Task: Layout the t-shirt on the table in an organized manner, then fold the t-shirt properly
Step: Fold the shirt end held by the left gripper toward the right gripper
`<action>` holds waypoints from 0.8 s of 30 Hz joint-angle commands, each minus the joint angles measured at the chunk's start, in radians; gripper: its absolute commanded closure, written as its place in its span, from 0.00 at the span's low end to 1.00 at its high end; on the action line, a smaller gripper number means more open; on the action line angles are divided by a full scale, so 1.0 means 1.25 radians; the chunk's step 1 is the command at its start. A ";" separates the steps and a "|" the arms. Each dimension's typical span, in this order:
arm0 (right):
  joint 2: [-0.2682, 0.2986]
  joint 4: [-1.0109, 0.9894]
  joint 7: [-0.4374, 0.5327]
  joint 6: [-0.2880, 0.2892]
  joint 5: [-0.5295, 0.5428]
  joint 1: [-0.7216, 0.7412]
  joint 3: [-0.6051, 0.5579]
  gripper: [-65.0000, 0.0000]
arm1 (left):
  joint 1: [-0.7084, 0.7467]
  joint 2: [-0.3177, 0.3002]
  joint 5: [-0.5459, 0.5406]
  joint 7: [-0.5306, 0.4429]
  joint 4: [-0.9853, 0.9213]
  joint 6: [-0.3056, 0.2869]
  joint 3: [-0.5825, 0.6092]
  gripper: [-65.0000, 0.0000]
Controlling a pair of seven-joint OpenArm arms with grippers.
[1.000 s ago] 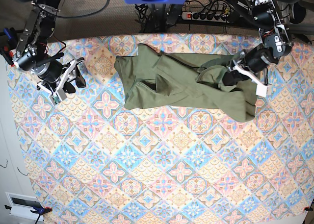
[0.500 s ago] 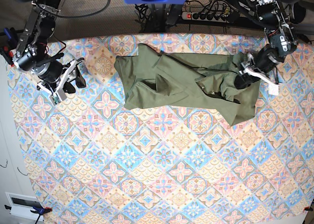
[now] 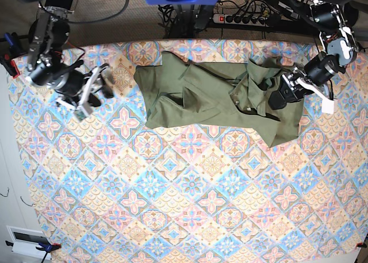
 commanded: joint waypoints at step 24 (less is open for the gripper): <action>-0.148 -0.207 0.020 0.002 0.017 0.099 -0.072 0.42 | -0.001 -0.025 -0.067 -0.011 -0.087 -0.005 -0.205 0.09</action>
